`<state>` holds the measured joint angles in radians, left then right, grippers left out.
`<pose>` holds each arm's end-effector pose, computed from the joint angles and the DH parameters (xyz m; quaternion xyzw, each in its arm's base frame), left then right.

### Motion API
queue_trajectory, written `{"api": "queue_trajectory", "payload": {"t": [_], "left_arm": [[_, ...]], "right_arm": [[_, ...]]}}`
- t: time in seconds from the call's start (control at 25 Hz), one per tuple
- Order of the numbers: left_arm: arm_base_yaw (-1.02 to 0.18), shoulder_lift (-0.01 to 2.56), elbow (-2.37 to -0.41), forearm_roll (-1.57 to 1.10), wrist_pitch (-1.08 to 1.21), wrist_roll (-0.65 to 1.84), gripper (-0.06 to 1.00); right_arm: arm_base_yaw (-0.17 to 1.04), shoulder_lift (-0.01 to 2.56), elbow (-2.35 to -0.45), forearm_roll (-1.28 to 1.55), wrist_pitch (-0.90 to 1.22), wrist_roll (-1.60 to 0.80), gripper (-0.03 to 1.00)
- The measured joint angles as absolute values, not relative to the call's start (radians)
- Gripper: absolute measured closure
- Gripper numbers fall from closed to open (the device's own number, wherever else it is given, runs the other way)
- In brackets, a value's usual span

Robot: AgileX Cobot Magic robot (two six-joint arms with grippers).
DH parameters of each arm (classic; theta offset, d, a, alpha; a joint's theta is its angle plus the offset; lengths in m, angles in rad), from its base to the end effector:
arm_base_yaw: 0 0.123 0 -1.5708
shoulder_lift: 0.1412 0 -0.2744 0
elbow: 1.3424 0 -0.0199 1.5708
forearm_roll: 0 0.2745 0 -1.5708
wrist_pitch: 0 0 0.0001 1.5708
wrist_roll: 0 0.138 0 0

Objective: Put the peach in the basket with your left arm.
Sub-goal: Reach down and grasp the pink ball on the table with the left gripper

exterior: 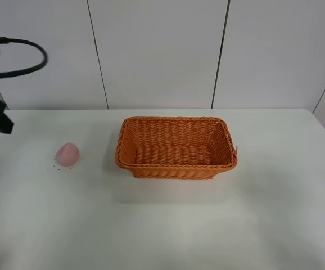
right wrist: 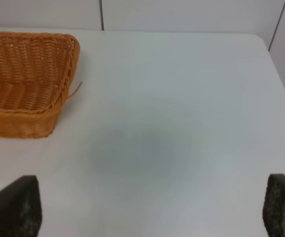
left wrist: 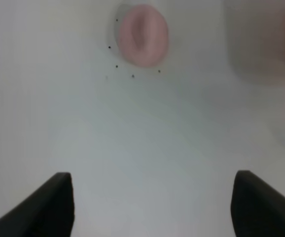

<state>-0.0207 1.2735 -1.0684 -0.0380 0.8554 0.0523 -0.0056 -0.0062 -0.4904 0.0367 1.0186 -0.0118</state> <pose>0.3097 -0.0104 0.2675 0.0272 0.9552 -0.0127 0.2945 0.0713 0.0039 0.2697 -0.0029 0.8428 0.0137 0.5380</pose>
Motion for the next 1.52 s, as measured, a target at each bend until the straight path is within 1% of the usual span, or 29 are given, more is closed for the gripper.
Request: {"api": "queue_trajectory", "payload": {"t": [0.28,0.4,0.52,0.8,1.04,1.36,1.44,1.48,1.52], "left_arm": [[-0.021,1.786,-1.387,-0.039,0.829,0.063,0.25],[-0.021,1.947,-1.500,-0.039,0.834,0.066,0.25],[-0.021,2.058,-1.568,-0.040,0.839,0.069,0.25],[-0.021,2.179,-1.594,-0.055,0.801,0.069,0.25],[-0.021,2.213,-1.596,-0.038,0.754,0.076,0.25],[-0.021,2.261,-1.596,-0.027,0.753,0.076,0.25],[-0.021,2.261,-1.597,-0.027,0.758,0.075,0.30],[-0.021,2.261,-1.597,-0.028,0.762,0.073,0.38],[-0.021,2.260,-1.598,-0.028,0.772,0.071,0.50]], "right_arm": [[-0.006,-0.006,-0.490,0.037,1.019,-0.012,0.27],[-0.006,-0.006,-0.490,0.037,1.019,-0.012,0.27],[-0.006,-0.006,-0.490,0.037,1.019,-0.012,0.27],[-0.006,-0.006,-0.490,0.037,1.019,-0.012,0.27],[-0.006,-0.006,-0.490,0.037,1.019,-0.012,0.27],[-0.006,-0.006,-0.490,0.037,1.019,-0.012,0.27],[-0.006,-0.006,-0.490,0.037,1.019,-0.012,0.27],[-0.006,-0.006,-0.490,0.037,1.019,-0.012,0.27],[-0.006,-0.006,-0.490,0.037,1.019,-0.012,0.27]]}}
